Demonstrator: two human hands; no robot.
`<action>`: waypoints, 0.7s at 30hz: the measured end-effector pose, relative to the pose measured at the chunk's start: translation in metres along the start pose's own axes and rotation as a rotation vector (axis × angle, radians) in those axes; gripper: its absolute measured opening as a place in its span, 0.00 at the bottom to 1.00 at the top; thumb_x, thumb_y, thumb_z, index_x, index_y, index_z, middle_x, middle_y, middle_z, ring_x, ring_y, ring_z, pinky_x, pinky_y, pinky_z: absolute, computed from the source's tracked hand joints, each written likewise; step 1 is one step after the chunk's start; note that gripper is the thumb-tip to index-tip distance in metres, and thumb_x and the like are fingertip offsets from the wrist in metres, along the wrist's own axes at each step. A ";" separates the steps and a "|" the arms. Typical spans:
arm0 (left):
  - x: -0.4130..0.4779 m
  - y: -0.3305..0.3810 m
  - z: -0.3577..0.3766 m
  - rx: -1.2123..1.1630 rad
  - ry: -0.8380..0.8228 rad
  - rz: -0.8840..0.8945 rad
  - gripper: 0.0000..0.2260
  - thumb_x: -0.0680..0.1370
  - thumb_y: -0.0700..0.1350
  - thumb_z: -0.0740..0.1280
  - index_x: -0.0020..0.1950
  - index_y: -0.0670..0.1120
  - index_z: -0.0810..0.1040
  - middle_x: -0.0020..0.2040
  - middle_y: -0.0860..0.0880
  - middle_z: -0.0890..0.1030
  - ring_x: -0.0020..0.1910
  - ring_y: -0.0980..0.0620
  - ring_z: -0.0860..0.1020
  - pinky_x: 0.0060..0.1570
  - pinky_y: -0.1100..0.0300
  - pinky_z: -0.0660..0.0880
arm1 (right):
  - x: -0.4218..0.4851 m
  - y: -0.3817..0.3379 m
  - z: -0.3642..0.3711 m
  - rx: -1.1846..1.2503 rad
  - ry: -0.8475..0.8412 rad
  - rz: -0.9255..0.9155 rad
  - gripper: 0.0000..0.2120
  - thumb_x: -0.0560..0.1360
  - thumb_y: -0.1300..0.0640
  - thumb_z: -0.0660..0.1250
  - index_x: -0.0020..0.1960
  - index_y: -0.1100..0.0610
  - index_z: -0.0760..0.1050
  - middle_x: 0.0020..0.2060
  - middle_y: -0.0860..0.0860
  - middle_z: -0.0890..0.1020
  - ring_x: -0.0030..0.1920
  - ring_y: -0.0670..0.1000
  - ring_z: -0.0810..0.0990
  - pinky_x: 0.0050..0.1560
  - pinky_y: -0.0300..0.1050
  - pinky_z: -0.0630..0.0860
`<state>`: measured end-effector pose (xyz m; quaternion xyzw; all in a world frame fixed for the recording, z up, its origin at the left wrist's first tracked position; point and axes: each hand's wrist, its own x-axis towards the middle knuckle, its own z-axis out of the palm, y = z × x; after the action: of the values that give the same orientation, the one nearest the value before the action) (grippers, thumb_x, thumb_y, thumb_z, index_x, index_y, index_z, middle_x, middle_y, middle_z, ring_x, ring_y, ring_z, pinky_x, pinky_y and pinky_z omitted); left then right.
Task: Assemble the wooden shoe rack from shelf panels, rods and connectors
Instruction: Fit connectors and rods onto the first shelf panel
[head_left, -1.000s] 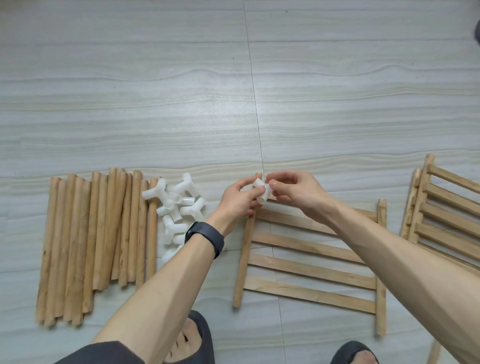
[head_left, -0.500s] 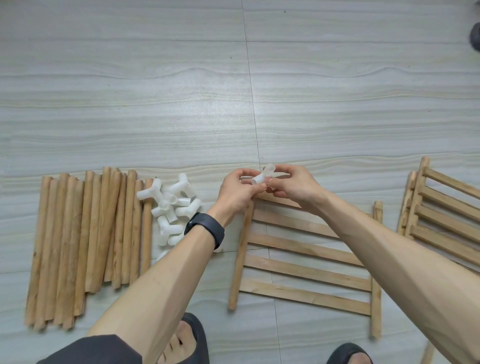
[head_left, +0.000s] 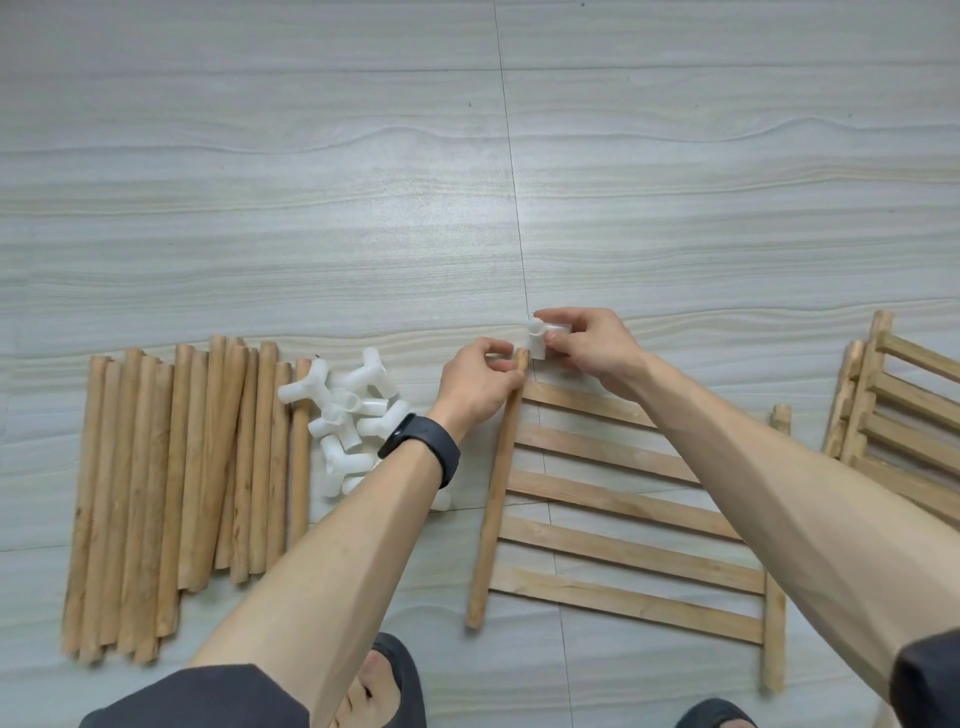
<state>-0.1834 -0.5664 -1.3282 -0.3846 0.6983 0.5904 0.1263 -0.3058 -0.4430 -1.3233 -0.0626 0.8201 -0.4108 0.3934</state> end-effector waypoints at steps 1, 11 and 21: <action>0.001 -0.001 0.000 0.013 -0.004 0.010 0.15 0.76 0.47 0.75 0.62 0.49 0.80 0.51 0.50 0.85 0.53 0.53 0.82 0.61 0.53 0.77 | 0.001 0.001 0.001 0.012 0.002 -0.003 0.15 0.81 0.63 0.67 0.66 0.54 0.79 0.47 0.49 0.83 0.47 0.47 0.81 0.50 0.40 0.79; 0.002 -0.009 0.012 0.007 0.067 0.032 0.19 0.75 0.42 0.73 0.65 0.48 0.78 0.48 0.53 0.84 0.51 0.54 0.82 0.60 0.55 0.77 | -0.004 -0.001 0.014 0.100 -0.045 -0.004 0.13 0.82 0.63 0.65 0.66 0.56 0.77 0.38 0.52 0.81 0.41 0.50 0.79 0.40 0.37 0.79; -0.008 -0.014 0.031 -0.046 0.153 0.061 0.21 0.77 0.41 0.71 0.69 0.49 0.72 0.42 0.57 0.80 0.41 0.58 0.79 0.54 0.58 0.76 | -0.007 0.006 -0.006 -0.478 -0.053 -0.238 0.17 0.81 0.57 0.67 0.69 0.49 0.78 0.57 0.51 0.80 0.51 0.52 0.78 0.55 0.40 0.69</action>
<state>-0.1769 -0.5347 -1.3419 -0.4100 0.7036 0.5786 0.0456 -0.3046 -0.4325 -1.3213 -0.2602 0.8702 -0.2471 0.3376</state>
